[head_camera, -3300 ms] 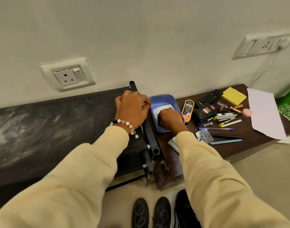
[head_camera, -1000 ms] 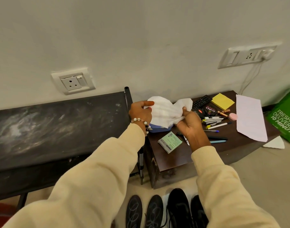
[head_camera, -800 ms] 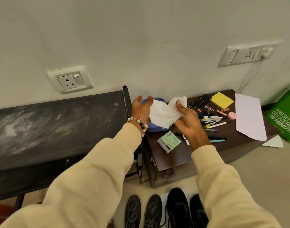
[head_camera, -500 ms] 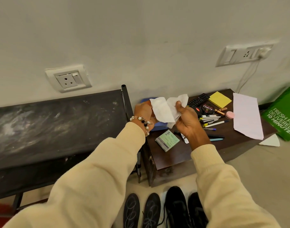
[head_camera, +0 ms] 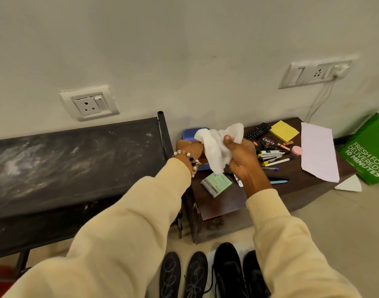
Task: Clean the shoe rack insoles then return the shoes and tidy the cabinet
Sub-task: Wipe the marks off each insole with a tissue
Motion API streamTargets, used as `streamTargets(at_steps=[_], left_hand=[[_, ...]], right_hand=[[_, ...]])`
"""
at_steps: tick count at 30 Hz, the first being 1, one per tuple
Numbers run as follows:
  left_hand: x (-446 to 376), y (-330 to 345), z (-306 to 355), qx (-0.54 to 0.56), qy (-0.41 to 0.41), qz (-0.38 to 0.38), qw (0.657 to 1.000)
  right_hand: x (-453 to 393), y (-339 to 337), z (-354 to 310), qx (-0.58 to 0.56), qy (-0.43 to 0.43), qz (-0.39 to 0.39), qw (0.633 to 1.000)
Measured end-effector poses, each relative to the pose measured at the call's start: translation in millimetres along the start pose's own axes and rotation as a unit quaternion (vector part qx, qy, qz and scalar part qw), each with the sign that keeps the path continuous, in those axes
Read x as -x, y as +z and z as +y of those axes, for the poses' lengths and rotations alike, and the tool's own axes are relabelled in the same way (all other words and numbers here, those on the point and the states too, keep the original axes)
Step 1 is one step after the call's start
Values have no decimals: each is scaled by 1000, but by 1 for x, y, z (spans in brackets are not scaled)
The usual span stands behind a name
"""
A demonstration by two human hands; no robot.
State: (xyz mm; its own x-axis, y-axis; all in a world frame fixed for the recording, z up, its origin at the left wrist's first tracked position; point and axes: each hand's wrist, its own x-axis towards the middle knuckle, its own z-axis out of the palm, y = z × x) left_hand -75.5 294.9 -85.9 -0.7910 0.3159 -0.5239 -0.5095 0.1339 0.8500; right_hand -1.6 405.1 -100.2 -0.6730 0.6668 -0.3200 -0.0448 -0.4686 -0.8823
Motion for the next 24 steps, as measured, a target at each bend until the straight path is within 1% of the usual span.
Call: streamTargets(at_steps=[1, 2, 3, 5, 7, 9, 11, 14, 16, 19, 21, 24], left_hand=[[-2, -1, 0, -24, 15, 8, 1000], [-3, -2, -1, -24, 23, 14, 999], [-5, -3, -2, -13, 29, 22, 999], [-5, -3, -2, 23, 11, 34, 999], [-3, -1, 0, 61, -5, 24, 998], [-1, 1, 4, 98, -12, 20, 995], [-1, 2, 6, 113, -17, 26, 993], [-2, 2, 7, 120, -6, 52, 991], [-7, 1, 10, 112, 12, 72, 991], [-17, 2, 11, 55, 57, 90, 993], [-23, 6, 13, 1, 87, 84, 993], [-35, 18, 12, -64, 94, 58, 992]], right_hand=[[0, -2, -2, -21, 10, 11, 1000], [0, -6, -4, -48, 20, 27, 998], [-2, -9, -6, -82, 30, 45, 995], [-5, -19, -9, -158, 55, 60, 984], [-7, -28, -9, -225, 79, 44, 970], [-6, -33, -10, -252, 94, 13, 963], [-4, -37, -9, -235, 91, -18, 968], [-1, -42, -7, -164, 85, -38, 982], [-4, -48, -5, -147, 83, -21, 985], [-12, -60, 1, -194, 89, 32, 976], [-15, -65, 9, -217, 87, 52, 971], [-14, -68, 17, -214, 89, 70, 970]])
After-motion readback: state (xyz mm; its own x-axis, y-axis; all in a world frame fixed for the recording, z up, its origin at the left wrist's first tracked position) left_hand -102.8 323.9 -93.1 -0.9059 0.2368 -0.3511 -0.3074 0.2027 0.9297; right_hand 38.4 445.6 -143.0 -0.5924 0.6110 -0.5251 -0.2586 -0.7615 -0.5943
